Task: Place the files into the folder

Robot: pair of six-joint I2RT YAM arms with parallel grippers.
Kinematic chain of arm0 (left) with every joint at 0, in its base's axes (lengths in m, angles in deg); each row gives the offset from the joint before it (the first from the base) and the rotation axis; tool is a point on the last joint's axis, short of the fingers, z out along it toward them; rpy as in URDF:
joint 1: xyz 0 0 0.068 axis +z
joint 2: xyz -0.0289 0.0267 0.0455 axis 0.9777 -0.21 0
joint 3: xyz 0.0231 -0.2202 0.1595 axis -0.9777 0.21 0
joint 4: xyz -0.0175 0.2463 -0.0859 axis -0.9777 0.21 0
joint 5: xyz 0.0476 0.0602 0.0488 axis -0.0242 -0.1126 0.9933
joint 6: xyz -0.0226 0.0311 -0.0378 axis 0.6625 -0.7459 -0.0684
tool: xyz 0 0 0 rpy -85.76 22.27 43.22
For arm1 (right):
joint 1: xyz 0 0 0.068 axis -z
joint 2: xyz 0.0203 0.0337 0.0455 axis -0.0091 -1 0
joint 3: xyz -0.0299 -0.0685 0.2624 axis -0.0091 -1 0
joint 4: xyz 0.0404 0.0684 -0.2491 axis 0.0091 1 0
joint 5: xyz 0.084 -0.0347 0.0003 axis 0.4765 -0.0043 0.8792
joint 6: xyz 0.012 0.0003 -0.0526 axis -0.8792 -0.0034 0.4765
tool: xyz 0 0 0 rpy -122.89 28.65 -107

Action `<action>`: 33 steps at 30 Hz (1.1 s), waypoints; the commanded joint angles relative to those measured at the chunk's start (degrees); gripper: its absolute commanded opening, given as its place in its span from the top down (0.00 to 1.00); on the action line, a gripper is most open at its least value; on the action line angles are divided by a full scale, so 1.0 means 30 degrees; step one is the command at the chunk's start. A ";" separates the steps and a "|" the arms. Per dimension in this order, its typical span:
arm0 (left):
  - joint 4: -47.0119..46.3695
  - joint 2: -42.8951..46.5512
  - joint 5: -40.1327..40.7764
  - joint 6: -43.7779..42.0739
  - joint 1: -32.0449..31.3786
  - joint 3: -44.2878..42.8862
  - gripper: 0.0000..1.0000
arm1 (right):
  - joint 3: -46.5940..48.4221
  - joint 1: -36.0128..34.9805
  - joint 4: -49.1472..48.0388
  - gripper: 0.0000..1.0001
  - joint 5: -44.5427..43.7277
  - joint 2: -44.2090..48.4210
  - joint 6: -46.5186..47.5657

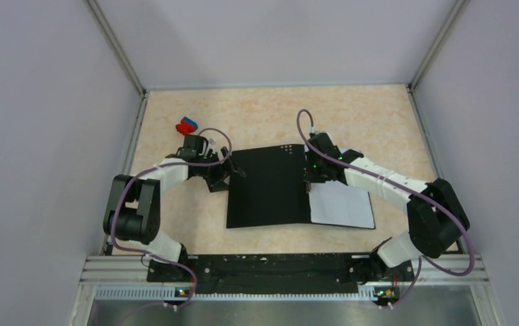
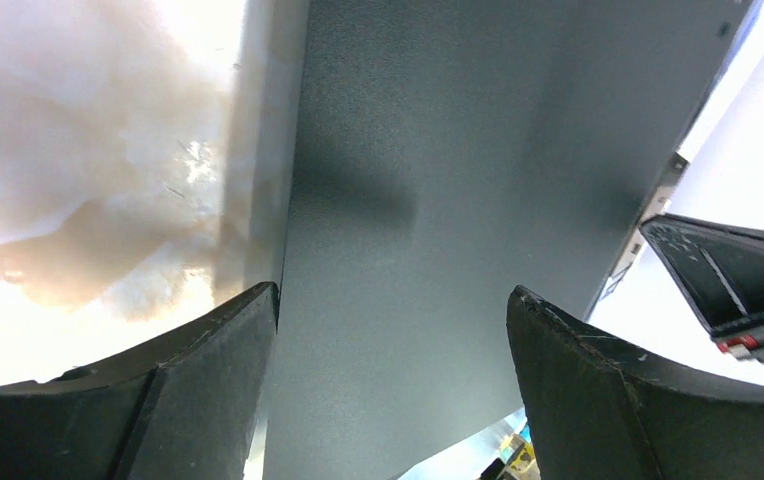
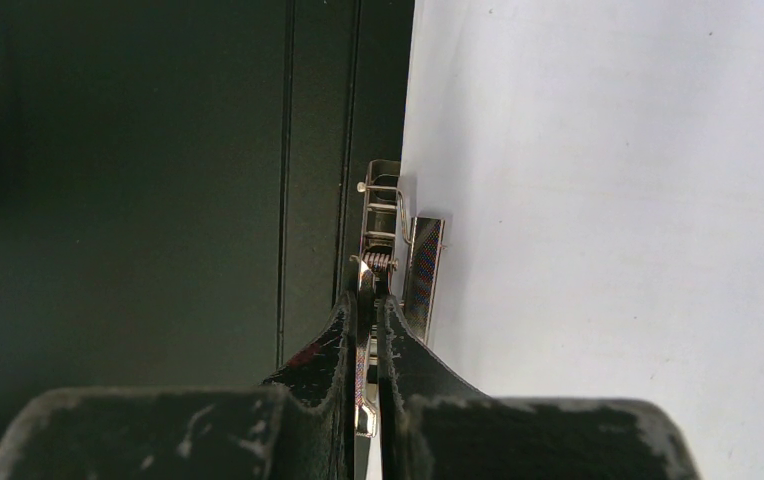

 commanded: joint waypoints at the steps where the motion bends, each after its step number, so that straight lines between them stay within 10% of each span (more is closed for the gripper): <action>1: 0.0442 0.2459 -0.1172 0.0248 -0.0043 -0.1021 0.12 | 0.0403 0.0078 -0.1496 1.00 0.0378 0.0281 -0.0436; 20: 0.2693 0.6825 -0.1764 0.0691 -0.0098 -0.3712 0.12 | 0.1701 -0.2503 -0.5537 1.00 0.1811 -0.4527 -0.3483; 26: 0.3458 0.7047 -0.0805 0.0432 -0.0933 -0.5168 0.12 | 0.2133 -0.2506 -0.5127 0.59 0.1324 -0.4400 -0.3771; 33: 0.2793 0.6523 0.0132 0.1070 -0.3039 -0.5374 0.12 | 0.1455 -0.1447 -0.4031 0.46 0.0545 -0.2547 -0.4000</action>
